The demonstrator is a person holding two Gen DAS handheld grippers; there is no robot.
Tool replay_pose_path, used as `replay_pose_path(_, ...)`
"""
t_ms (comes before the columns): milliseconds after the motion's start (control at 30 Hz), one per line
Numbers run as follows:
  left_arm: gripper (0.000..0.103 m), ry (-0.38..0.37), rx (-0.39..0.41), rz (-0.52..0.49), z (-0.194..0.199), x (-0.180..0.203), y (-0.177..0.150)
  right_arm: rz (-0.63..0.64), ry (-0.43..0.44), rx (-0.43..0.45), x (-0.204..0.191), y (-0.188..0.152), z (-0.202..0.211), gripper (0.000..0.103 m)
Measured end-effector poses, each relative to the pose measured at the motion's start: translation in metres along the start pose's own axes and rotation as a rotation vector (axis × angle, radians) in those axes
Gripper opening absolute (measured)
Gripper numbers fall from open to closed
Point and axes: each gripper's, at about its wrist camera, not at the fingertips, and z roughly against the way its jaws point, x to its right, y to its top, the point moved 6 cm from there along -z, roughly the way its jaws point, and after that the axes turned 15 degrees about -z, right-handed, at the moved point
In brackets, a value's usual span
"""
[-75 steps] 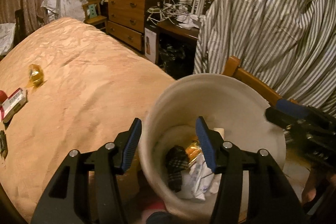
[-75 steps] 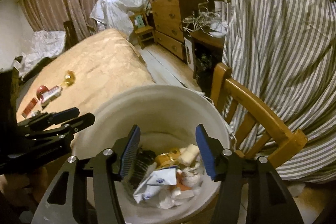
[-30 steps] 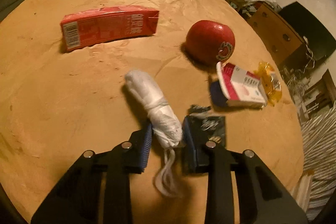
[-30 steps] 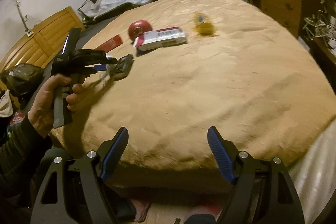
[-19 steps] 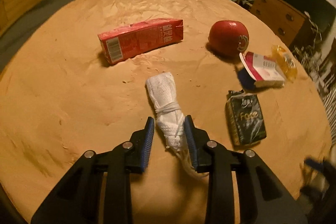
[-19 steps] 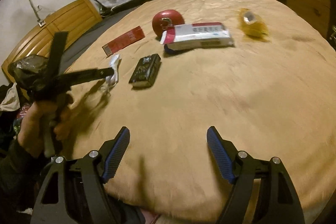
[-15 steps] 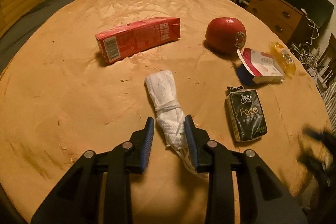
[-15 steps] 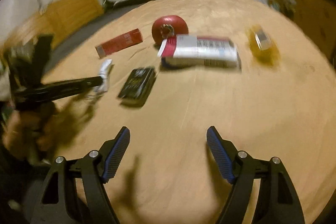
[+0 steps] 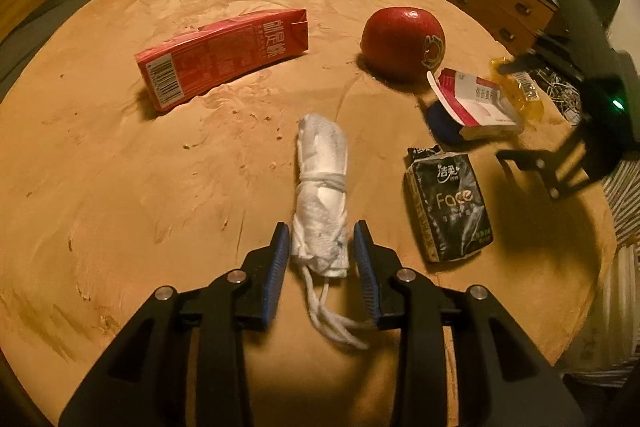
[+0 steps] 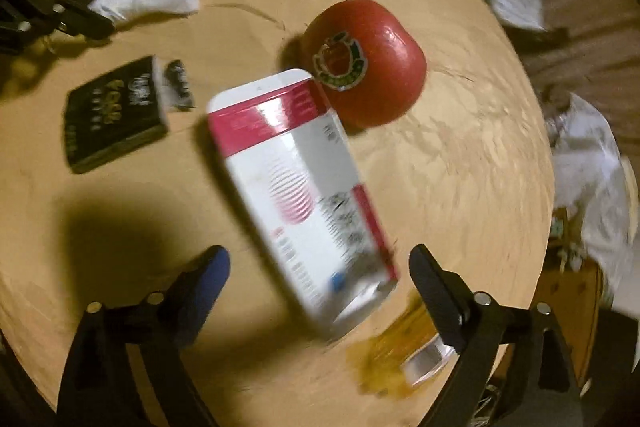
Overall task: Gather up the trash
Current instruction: 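Grasp the white cloth bundle with the left tool while the right tool grasps the white-and-red medicine box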
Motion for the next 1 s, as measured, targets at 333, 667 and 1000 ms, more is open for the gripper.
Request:
replay_pose_path(333, 0.045, 0.019, -0.012, -0.024, -0.011, 0.000, 0.019, 0.063, 0.156, -0.137, 0.009, 0.031, -0.025, 0.087)
replay_pose_path(667, 0.026, 0.065, 0.010, 0.002, -0.007, -0.002, 0.011, -0.210, 0.160, -0.049, 0.013, 0.010, -0.004, 0.061)
replay_pose_path(1000, 0.025, 0.107, 0.045, 0.004, 0.004, 0.010, 0.000, -0.675, 0.192, 0.134, -0.010, -0.040, 0.057, 0.061)
